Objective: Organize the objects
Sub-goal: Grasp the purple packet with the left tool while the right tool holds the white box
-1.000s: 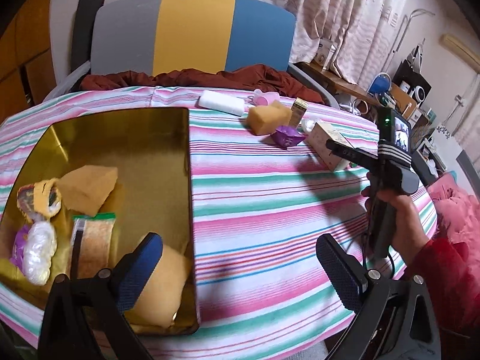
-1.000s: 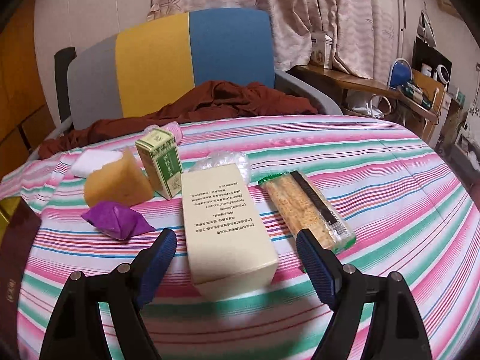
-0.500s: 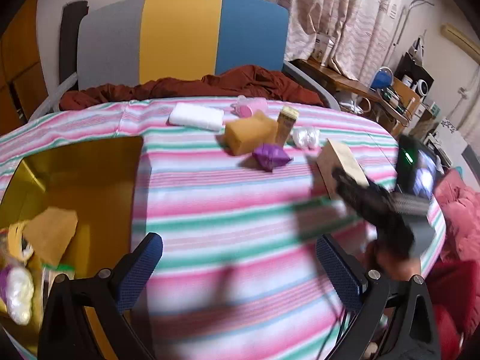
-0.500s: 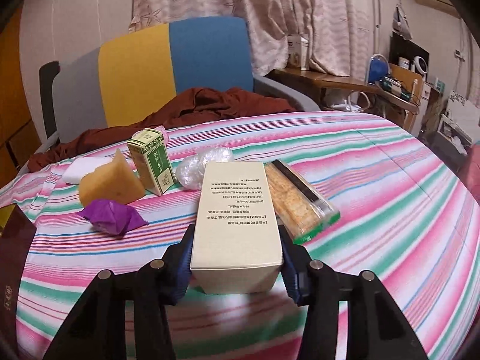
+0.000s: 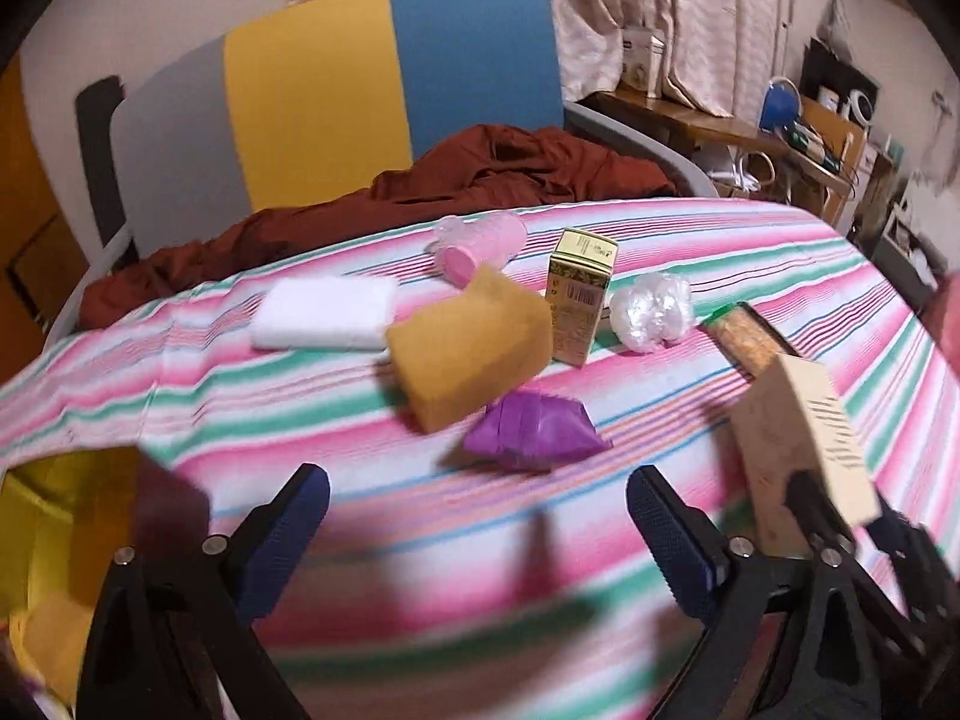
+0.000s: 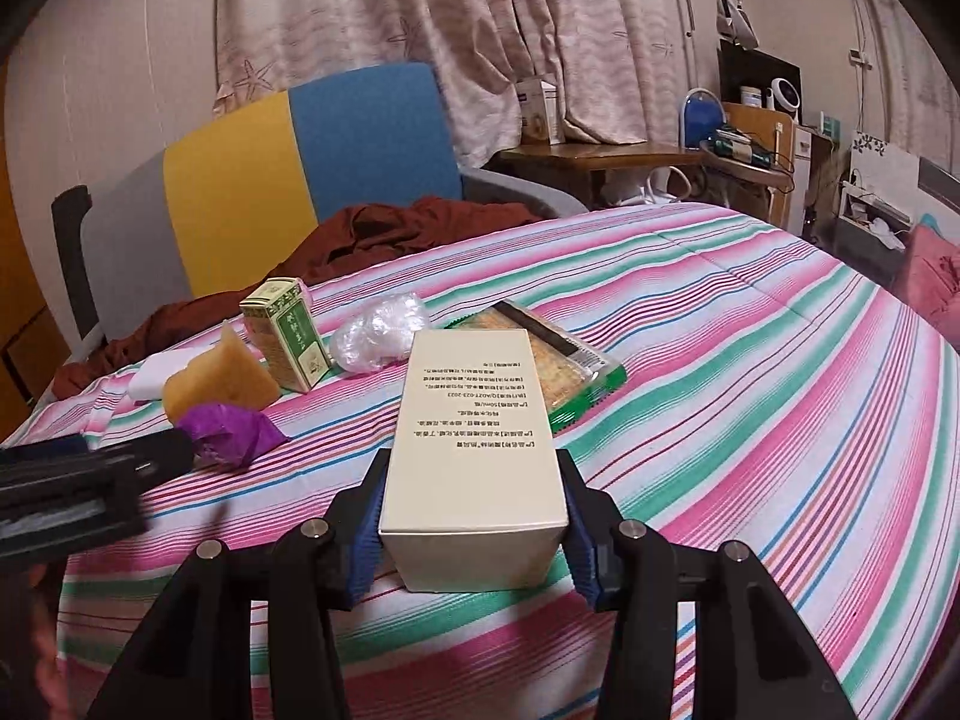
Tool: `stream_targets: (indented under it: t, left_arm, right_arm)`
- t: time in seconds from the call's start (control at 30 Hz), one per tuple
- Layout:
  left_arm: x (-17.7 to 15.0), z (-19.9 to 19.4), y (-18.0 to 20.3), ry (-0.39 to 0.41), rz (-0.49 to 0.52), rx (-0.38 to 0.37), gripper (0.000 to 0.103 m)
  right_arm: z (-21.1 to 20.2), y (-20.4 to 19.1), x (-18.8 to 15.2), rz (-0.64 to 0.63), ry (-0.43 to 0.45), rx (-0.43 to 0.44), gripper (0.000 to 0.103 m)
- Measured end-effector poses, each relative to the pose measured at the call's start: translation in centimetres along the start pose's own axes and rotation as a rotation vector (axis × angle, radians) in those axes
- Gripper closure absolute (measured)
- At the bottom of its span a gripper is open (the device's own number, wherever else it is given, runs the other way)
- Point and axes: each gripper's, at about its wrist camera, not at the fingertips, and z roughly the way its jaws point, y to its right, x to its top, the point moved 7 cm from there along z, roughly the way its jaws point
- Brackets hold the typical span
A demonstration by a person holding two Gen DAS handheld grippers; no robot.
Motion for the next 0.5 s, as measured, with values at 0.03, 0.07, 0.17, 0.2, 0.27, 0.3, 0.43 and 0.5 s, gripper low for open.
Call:
stream_targets:
  t: [0.03,0.07,0.17,0.2,0.27,0.3,0.43,0.5]
  left_arm:
    - [0.1,0.5,0.1,0.001,0.011,0.004,0.004]
    - [0.2,1.2,0.1,-0.008,0.018,0.007,0.008]
    - [0.3,2.9,0.1,-0.030,-0.005,-0.039,0.016]
    - [0.3,3.3,0.2,-0.037,-0.020,-0.056,0.021]
    - [0.3,4.2,0.4,-0.051,-0.035,-0.085,0.024]
    - [0.2,4.5,0.5,-0.052,-0.042,-0.090,0.028]
    - [0.1,4.6,0.7,-0.017,-0.050,-0.086,0.035]
    - [0.1,4.7,0.4,-0.011,-0.072,-0.088,0.043]
  right_arm:
    - [0.0,0.0,0.0,-0.004,0.002,-0.005,0.052]
    - [0.1,0.0,0.0,-0.009,0.003,-0.008,0.052]
    - [0.2,-0.2,0.0,-0.020,0.005,-0.018,0.052]
    - [0.1,-0.1,0.0,-0.021,0.005,-0.019,0.052]
    - [0.1,-0.2,-0.1,-0.023,0.006,-0.023,0.052]
    - [0.1,-0.2,-0.1,-0.024,0.007,-0.025,0.052]
    - [0.1,-0.3,-0.1,-0.031,0.008,-0.033,0.052]
    - [0.1,-0.3,-0.2,-0.036,0.008,-0.037,0.052]
